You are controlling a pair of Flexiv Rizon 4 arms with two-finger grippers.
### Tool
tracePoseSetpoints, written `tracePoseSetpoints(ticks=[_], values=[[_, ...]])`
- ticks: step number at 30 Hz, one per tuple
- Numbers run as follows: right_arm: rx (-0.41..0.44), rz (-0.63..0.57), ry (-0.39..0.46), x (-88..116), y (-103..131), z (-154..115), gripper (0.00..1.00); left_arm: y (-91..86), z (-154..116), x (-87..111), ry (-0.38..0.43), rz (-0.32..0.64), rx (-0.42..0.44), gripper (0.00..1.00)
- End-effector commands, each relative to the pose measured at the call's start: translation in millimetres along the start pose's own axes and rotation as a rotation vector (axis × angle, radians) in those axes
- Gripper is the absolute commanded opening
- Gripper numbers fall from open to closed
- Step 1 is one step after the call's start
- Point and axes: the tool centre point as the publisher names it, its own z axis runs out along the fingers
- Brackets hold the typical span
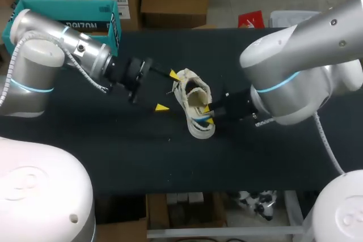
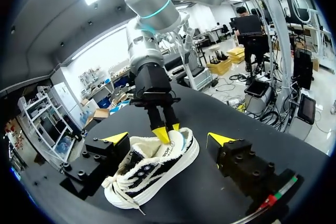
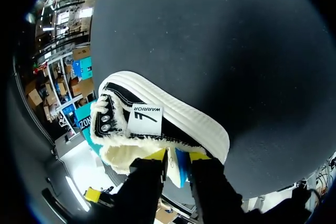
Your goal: Open the shoe tongue, take the insole out of the shoe, put the insole back into the shoe, and pack the shoe into the shoebox
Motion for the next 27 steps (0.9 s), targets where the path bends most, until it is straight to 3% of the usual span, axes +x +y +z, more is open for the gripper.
tracePoseSetpoints(ticks=[1,6,9,10,16,27], values=[[-0.038,0.0,-0.044,-1.3,-9.7,-16.8,0.28,-12.0,-13.7,4.8,-0.006,-0.012,-0.017,1.0],[-0.05,-0.017,-0.051,-0.4,-18.3,-34.1,0.28,-16.4,-21.2,7.4,-0.013,-0.04,-0.028,1.0],[-0.057,-0.048,-0.054,6.5,-26.1,-39.6,0.15,-18.8,-24.8,10.0,-0.008,-0.061,-0.037,1.0],[-0.051,-0.063,-0.052,9.5,-28.6,-39.3,0.0,-19.5,-26.2,10.7,-0.009,-0.064,-0.043,1.0],[-0.013,-0.117,-0.073,18.9,-32.7,-19.9,0.0,-21.7,-35.7,15.5,-0.016,-0.084,-0.05,1.0],[0.053,-0.112,-0.079,2.9,-10.6,20.2,0.0,-18.5,-52.6,24.7,-0.023,-0.146,-0.084,1.0]])
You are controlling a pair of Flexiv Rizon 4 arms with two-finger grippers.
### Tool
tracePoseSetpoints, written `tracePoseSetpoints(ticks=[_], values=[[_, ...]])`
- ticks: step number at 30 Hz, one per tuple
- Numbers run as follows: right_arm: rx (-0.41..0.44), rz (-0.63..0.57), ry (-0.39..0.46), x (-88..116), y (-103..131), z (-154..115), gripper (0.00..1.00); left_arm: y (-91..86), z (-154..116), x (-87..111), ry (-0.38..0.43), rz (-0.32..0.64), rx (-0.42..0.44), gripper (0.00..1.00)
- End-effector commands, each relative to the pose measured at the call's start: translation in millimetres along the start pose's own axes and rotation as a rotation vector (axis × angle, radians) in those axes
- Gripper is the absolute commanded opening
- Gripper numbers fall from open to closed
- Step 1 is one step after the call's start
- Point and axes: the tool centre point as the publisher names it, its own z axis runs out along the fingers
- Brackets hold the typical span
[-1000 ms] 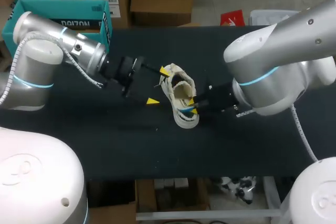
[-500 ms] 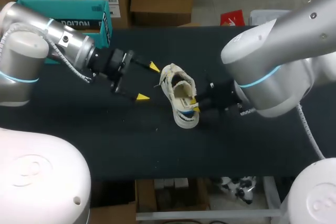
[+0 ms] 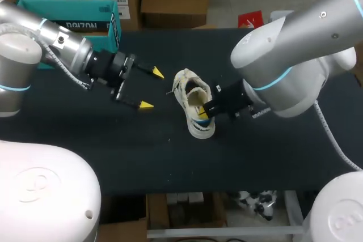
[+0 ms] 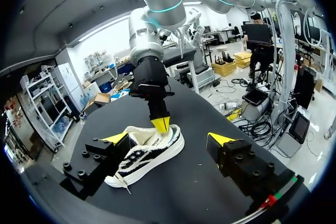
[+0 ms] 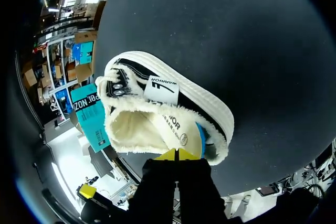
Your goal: Open the shoe tongue, take the insole out of the shoe, put the insole back into the shoe, and pack the shoe into the shoebox
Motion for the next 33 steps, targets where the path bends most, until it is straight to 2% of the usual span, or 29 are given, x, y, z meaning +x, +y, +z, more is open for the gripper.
tracePoseSetpoints(ticks=[1,13,16,25,26,31,33], values=[[0.033,0.005,0.01,-6.1,13.1,24.3,0.0,-1.8,-7.9,5.7,-0.007,-0.008,-0.009,1.0],[0.029,0.031,-0.016,-26.2,23.6,52.5,0.0,12.4,-20.6,17.4,-0.026,-0.058,-0.047,1.0],[0.013,0.023,-0.004,-24.5,20.4,44.3,0.0,11.8,-22.0,18.7,-0.026,-0.071,-0.053,1.0],[-0.021,-0.033,0.05,-12.4,13.7,-13.2,0.01,-16.8,-22.4,23.5,0.003,-0.146,-0.109,1.0],[-0.018,-0.039,0.059,-12.1,15.4,-19.6,0.07,-20.1,-22.3,24.9,0.005,-0.157,-0.116,1.0],[0.017,-0.066,0.096,-13.2,29.2,-45.4,0.24,-27.2,-18.6,33.5,0.017,-0.233,-0.137,1.0],[0.06,-0.089,0.114,-12.3,34.1,-53.1,0.36,-26.6,-17.6,37.0,0.019,-0.279,-0.146,1.0]])
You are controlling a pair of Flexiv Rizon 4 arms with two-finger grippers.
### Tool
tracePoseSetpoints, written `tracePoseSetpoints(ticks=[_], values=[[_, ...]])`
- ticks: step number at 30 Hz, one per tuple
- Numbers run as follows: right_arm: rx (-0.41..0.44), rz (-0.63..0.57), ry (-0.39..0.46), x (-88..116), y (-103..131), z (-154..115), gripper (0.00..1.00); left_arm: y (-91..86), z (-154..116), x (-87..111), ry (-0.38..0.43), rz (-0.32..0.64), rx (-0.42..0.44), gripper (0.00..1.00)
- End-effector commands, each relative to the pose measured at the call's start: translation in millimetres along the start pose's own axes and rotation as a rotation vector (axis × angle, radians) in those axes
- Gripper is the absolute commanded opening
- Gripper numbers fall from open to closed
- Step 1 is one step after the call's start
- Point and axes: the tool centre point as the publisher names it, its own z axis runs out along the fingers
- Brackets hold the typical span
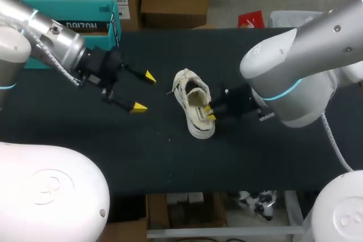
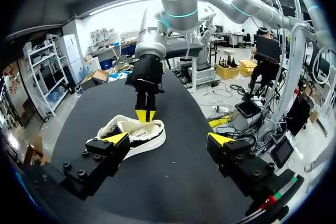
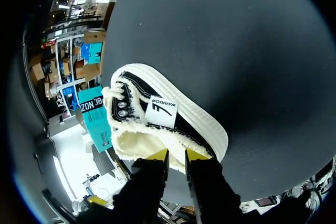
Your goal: Open the shoe tongue, take the insole out of the shoe, put the insole back into the shoe, and pack the shoe into the shoebox
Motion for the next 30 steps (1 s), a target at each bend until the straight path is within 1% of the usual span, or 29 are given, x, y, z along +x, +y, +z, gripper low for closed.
tracePoseSetpoints(ticks=[1,2,4,5,13,14,15,17,18,19,20,21,23,24,25,30], values=[[0.107,-0.024,0.05,-5.0,17.2,-41.0,0.44,-2.2,1.6,10.2,0.0,-0.081,-0.05,1.0],[0.127,-0.036,0.046,-4.1,19.9,-44.8,1.0,-1.1,1.8,12.2,0.019,-0.098,-0.085,1.0],[0.199,-0.07,0.043,-0.3,23.7,-55.1,1.0,-1.1,1.8,12.2,0.019,-0.098,-0.085,1.0],[0.252,-0.087,0.044,1.9,25.2,-61.5,1.0,-1.1,1.8,12.2,0.019,-0.098,-0.085,1.0],[0.252,-0.087,0.044,1.9,25.2,-61.5,1.0,-1.1,1.8,12.2,0.019,-0.098,-0.085,1.0],[0.252,-0.087,0.044,1.9,25.2,-61.5,1.0,-3.0,2.5,9.4,-0.005,-0.163,-0.051,1.0],[0.252,-0.087,0.044,1.9,25.2,-61.5,1.0,-4.2,4.0,6.8,-0.016,-0.201,-0.038,1.0],[0.274,-0.122,0.033,3.9,32.2,-60.9,1.0,-4.8,10.8,4.1,-0.08,-0.309,-0.096,1.0],[0.292,-0.16,0.025,6.2,34.0,-62.3,1.0,-5.6,14.7,4.1,-0.087,-0.357,-0.127,1.0],[0.303,-0.182,-0.002,8.4,34.6,-64.0,1.0,-5.9,17.9,2.2,-0.113,-0.442,-0.166,1.0],[0.303,-0.202,-0.022,10.8,35.3,-65.1,1.0,-5.7,21.3,0.1,-0.159,-0.515,-0.222,1.0],[0.311,-0.237,-0.049,13.5,35.8,-66.7,1.0,-5.1,24.3,-0.6,-0.185,-0.56,-0.279,1.0],[0.32,-0.299,-0.116,18.4,35.0,-68.4,1.0,-2.1,29.0,-2.6,-0.285,-0.598,-0.442,1.0],[0.311,-0.311,-0.147,20.7,34.8,-69.6,1.0,-2.1,29.0,-2.6,-0.285,-0.598,-0.442,1.0],[0.313,-0.327,-0.198,23.1,33.7,-71.0,1.0,-2.1,29.0,-2.6,-0.285,-0.598,-0.442,1.0],[0.313,-0.327,-0.198,23.1,33.7,-71.0,1.0,-2.1,29.0,-2.6,-0.285,-0.598,-0.442,1.0]])
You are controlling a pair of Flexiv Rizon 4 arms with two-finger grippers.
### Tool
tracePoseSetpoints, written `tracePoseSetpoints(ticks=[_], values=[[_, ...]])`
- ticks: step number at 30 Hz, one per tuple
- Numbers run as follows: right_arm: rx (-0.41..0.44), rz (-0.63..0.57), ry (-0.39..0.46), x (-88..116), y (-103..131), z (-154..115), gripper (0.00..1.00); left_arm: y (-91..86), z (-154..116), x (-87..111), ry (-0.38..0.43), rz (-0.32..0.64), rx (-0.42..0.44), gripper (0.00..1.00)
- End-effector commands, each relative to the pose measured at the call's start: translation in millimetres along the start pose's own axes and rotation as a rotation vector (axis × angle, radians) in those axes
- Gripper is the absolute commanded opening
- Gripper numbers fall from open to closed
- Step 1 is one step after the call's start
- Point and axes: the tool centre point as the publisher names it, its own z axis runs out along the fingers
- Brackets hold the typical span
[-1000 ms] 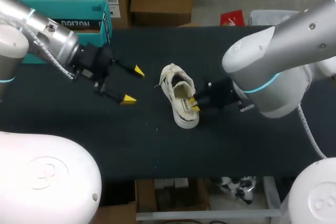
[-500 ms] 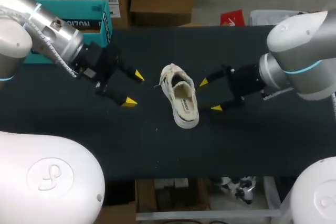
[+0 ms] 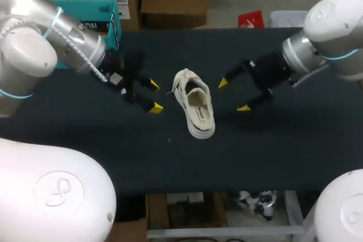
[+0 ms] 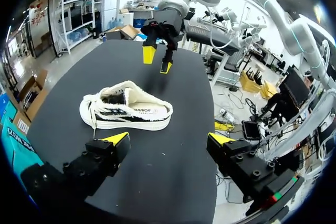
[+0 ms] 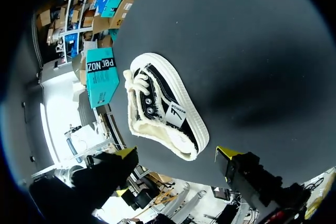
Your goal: Open the shoe tongue, take the insole out of the shoe, put the insole back into the shoe, and pack the shoe into the shoebox
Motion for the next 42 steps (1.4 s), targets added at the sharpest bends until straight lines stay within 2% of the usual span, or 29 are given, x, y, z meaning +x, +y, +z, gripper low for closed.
tracePoseSetpoints(ticks=[1,3,5,6,9,11,12,13,24,26,32,34,37,40,42], values=[[0.038,0.004,-0.072,8.3,3.1,-1.1,1.0,-6.4,-1.1,8.8,-0.173,-0.147,-0.194,1.0],[0.038,0.004,-0.072,8.3,3.1,-1.1,1.0,-6.4,-1.1,8.8,-0.173,-0.147,-0.194,1.0],[0.038,0.004,-0.072,8.3,3.1,-1.1,1.0,-6.7,3.2,3.4,-0.196,-0.254,-0.192,1.0],[0.06,-0.04,-0.059,2.4,5.6,-6.2,1.0,-6.7,7.8,1.1,-0.209,-0.297,-0.21,1.0],[0.04,-0.116,-0.056,-7.5,7.8,-21.6,1.0,-8.2,15.5,-1.3,-0.224,-0.397,-0.227,1.0],[0.064,-0.179,-0.077,-14.1,8.9,-32.8,1.0,-9.3,20.0,-5.4,-0.288,-0.487,-0.259,1.0],[0.095,-0.211,-0.081,-16.2,9.7,-36.7,1.0,-9.4,21.1,-6.6,-0.297,-0.502,-0.269,1.0],[0.161,-0.239,-0.092,-22.5,12.7,-45.4,1.0,-9.4,21.1,-6.6,-0.297,-0.502,-0.269,1.0],[0.161,-0.239,-0.092,-22.5,12.7,-45.4,1.0,-9.4,21.1,-6.6,-0.297,-0.502,-0.269,1.0],[0.153,-0.282,-0.111,-26.9,15.8,-50.8,1.0,-11.0,24.6,-6.5,-0.322,-0.514,-0.285,1.0],[0.117,-0.425,-0.212,-37.1,6.9,-64.2,1.0,-13.2,36.0,-8.2,-0.336,-0.655,-0.325,1.0],[0.103,-0.465,-0.188,-44.0,3.6,-69.5,1.0,-12.8,40.4,-9.5,-0.347,-0.691,-0.337,1.0],[0.103,-0.465,-0.188,-44.0,3.6,-69.5,1.0,-10.3,47.1,-13.3,-0.386,-0.759,-0.347,1.0],[0.103,-0.465,-0.188,-44.0,3.6,-69.5,1.0,-7.7,54.6,-17.0,-0.528,-0.83,-0.374,1.0],[0.103,-0.465,-0.188,-44.0,3.6,-69.5,1.0,-7.7,54.6,-17.0,-0.528,-0.83,-0.374,1.0]])
